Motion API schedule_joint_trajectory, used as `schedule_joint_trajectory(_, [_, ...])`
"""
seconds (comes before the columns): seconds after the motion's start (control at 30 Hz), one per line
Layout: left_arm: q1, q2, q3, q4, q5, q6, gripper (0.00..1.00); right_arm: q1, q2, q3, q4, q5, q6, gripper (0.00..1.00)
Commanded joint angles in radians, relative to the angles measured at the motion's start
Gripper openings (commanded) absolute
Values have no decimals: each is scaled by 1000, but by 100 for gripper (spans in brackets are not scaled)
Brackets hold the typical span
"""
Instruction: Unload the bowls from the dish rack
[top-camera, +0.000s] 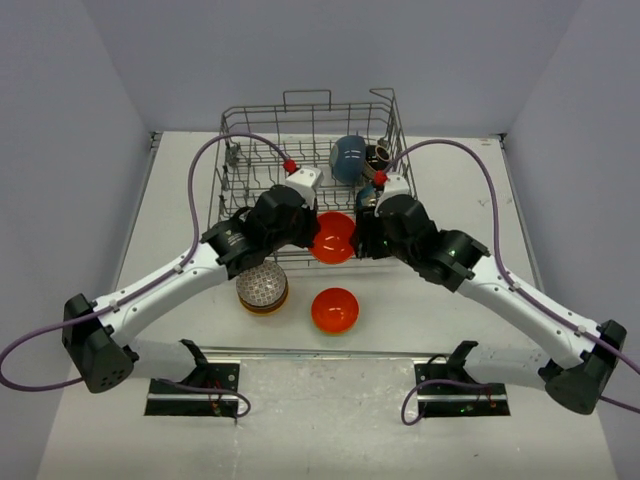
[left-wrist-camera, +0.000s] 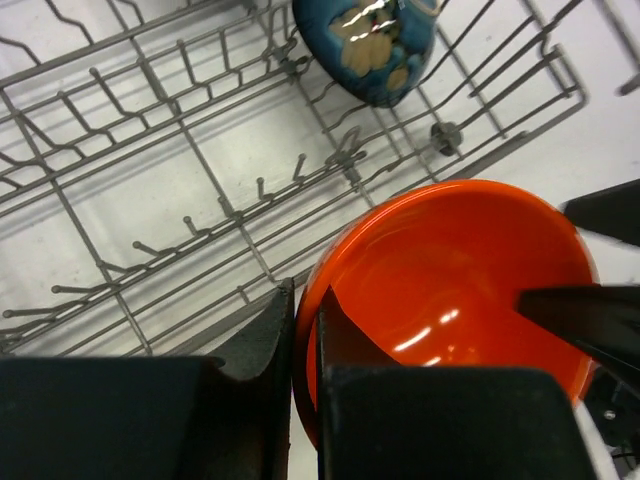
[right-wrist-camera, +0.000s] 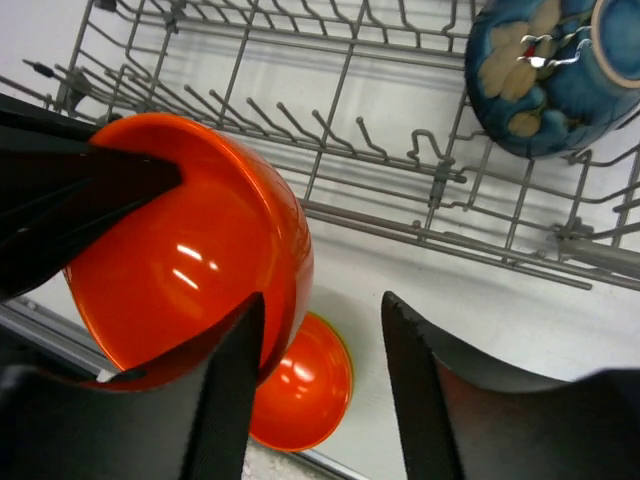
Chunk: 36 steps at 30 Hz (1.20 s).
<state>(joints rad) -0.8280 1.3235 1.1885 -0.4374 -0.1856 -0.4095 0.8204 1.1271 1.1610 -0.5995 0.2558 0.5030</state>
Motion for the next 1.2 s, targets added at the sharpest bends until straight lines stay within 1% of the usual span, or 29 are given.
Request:
schedule_joint_trajectory(0.0, [-20,-70,-1,91,14,-38,0,17,22,57,-60,57,-9,48])
schedule_joint_trajectory(0.03, [-22,-76,-10,94,18,-38,0,20,23,55,-53,51,-11,39])
schedule_joint_trajectory(0.07, [-23,-78,-16,98,26,-38,0,22,23,55,-45,48,-12,24])
schedule_joint_trajectory(0.1, [-25,-79,-23,101,31,-40,0,20,22,54,-40,45,-14,19])
schedule_joint_trajectory(0.13, [-26,-83,-27,111,37,-40,0,20,19,51,-28,43,-12,15])
schedule_joint_trajectory(0.17, [-26,-86,-38,115,47,-41,0,20,10,45,-22,37,-14,6])
schedule_joint_trajectory(0.2, [-26,-87,-43,118,48,-41,0,22,2,40,-11,25,-14,0])
schedule_joint_trajectory(0.33, [-26,-104,-49,124,38,-35,0,20,-36,17,20,-16,-11,0])
schedule_joint_trajectory(0.37, [-26,-113,-53,129,37,-31,24,20,-41,9,20,-29,-14,0])
schedule_joint_trajectory(0.4, [-26,-133,-55,134,32,-29,37,20,-47,8,14,-35,-15,0])
schedule_joint_trajectory(0.43, [-26,-142,-52,134,26,-28,57,20,-52,6,3,-41,-15,0])
schedule_joint_trajectory(0.47, [-28,-153,-52,134,3,-25,65,20,-55,-1,-2,-46,-17,0])
schedule_joint_trajectory(0.5, [-28,-174,-50,132,-9,-22,70,20,-67,-6,-5,-53,-17,0])
schedule_joint_trajectory(0.57, [-26,-196,-44,123,-51,-18,100,20,-82,-26,-8,-76,-15,0])
schedule_joint_trajectory(0.7, [-26,-259,-46,98,-136,-14,100,20,-127,-70,-11,-115,-9,0])
schedule_joint_trajectory(0.77, [-26,-282,-46,71,-208,-14,100,20,-142,-101,-17,-160,-12,0])
schedule_joint_trajectory(0.87, [-26,-331,-47,33,-300,-17,100,23,-127,-147,-46,-240,-18,0])
schedule_joint_trajectory(0.93, [-26,-356,-43,-1,-359,-15,100,34,-106,-181,-63,-234,-14,0])
schedule_joint_trajectory(1.03, [-26,-375,-44,-35,-397,-14,100,51,-89,-217,-48,-227,-1,0])
schedule_joint_trajectory(1.17, [-26,-395,-59,-50,-400,-14,100,72,-55,-256,13,-251,16,0])
